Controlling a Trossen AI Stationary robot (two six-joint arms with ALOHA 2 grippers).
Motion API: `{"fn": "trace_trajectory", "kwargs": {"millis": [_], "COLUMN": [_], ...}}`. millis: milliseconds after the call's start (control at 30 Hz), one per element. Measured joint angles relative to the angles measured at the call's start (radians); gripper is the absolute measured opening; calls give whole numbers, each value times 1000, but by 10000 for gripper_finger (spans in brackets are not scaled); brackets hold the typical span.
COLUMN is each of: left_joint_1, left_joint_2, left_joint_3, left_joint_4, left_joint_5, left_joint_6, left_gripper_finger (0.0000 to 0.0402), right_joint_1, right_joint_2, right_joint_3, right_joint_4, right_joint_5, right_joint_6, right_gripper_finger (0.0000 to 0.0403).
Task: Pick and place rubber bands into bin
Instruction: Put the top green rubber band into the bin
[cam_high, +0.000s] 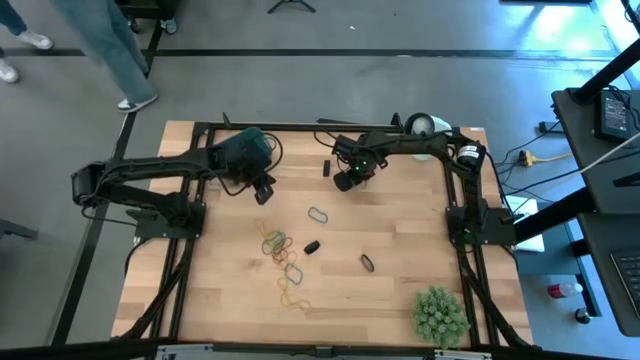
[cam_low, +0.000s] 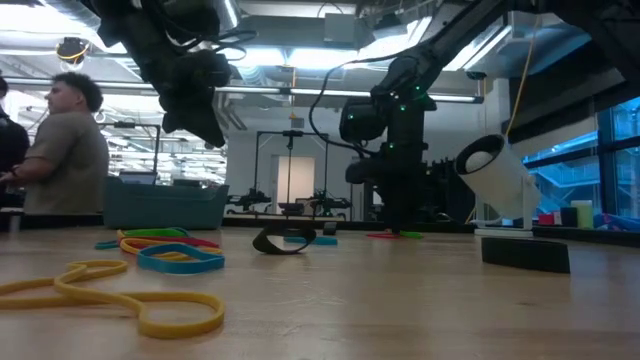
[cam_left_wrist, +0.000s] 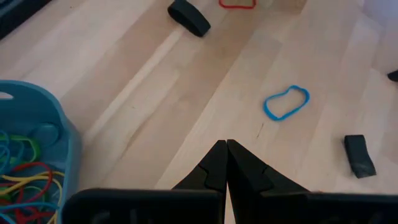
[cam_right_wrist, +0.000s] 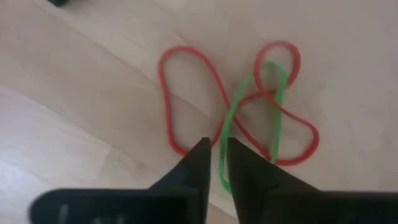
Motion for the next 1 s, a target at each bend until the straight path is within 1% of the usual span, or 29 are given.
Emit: {"fn": "trace_trajectory", "kwargs": {"millis": [100,167,300,400,500,633,767,867,1000], "left_joint_1": [15,22,26,26,26,26,25,25,22], "left_joint_2": [0,0,0,0,0,0,0,0,0], "left_joint_3": [0,0,0,0,0,0,0,0,0], "left_joint_4": [0,0,0,5,26,77,143,205,316], "left_joint_5": [26,38,39,39,39,39,36,35,62], "left_joint_6": [0,1,1,1,1,1,8,29,111], "left_gripper_finger": [2,2,2,2,2,2,3,15,52], "right_joint_1": [1,1,5,8,15,36,54,73,107], "right_joint_2": [1,1,-11,-58,-124,-237,-336,-390,-424], "right_joint_3": [0,0,0,0,-1,0,0,1,1], "right_joint_4": [14,13,-9,-24,-34,-40,-42,-11,100], "right_joint_5": [1,1,1,1,8,52,75,81,81], "right_joint_6": [-11,-36,-61,-65,-66,-64,-65,-98,-169], "right_gripper_finger": [20,7,4,3,2,2,1,1,1]}}
